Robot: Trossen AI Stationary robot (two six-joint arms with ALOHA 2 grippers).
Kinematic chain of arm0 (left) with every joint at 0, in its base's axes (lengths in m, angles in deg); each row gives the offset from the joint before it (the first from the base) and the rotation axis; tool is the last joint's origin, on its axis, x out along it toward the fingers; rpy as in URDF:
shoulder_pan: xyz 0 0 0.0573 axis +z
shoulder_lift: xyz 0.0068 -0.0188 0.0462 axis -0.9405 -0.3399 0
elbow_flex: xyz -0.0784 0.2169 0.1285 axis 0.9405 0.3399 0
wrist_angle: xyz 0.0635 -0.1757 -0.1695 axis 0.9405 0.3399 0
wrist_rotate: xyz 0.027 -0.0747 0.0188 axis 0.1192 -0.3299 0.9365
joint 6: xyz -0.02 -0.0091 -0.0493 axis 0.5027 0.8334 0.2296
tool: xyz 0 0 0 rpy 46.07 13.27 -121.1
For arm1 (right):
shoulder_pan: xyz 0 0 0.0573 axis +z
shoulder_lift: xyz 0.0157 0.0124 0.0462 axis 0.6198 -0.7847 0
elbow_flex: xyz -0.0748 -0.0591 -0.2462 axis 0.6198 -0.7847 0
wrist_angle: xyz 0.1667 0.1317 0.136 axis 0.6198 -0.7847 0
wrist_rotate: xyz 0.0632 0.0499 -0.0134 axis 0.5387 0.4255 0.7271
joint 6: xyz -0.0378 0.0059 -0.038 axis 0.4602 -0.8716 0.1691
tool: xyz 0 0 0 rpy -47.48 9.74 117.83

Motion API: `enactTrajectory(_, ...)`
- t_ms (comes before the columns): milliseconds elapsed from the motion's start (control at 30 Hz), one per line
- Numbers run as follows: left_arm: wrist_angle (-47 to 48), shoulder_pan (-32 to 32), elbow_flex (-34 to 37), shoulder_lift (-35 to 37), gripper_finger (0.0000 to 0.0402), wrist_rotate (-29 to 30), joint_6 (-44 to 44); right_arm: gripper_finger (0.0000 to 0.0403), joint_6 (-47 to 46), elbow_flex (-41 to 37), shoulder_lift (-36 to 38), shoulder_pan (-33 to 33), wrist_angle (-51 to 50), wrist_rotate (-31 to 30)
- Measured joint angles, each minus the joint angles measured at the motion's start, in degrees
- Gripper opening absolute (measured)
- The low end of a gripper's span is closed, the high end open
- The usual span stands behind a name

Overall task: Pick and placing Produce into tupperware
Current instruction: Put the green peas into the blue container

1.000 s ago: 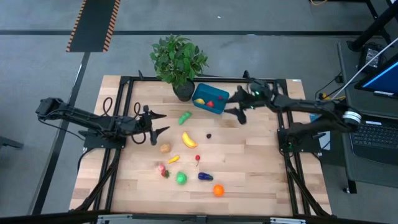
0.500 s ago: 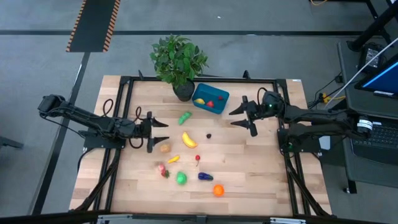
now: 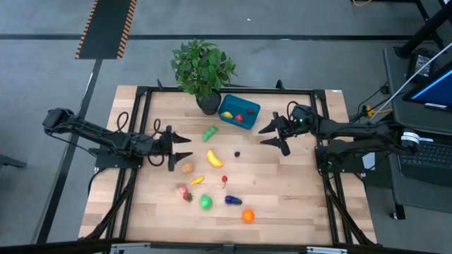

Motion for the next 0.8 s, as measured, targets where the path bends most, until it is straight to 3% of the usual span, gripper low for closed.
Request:
enactTrajectory(100, 2.9, 1.2, -1.1, 0.0, 0.0265, 0.0, 0.0, 0.0228, 0.0, 0.0, -0.9, 0.0, 0.0, 0.0)
enactTrajectory(333, 22.2, 4.5, -12.1, -1.7, 0.0265, -0.1, 1.1, 0.0228, 0.3, 0.0, -2.2, 0.0, 0.0, 0.0)
enactTrajectory(533, 32.2, 7.4, -19.8, -8.0, 0.0265, -5.3, 1.6, 0.0228, 1.4, 0.0, -2.2, -0.1, -0.3, 0.0)
enactTrajectory(800, 32.0, 11.2, -23.7, -18.4, 0.0265, -7.0, 2.2, 0.0228, 1.5, 0.0, -2.2, -0.1, -0.8, -0.1)
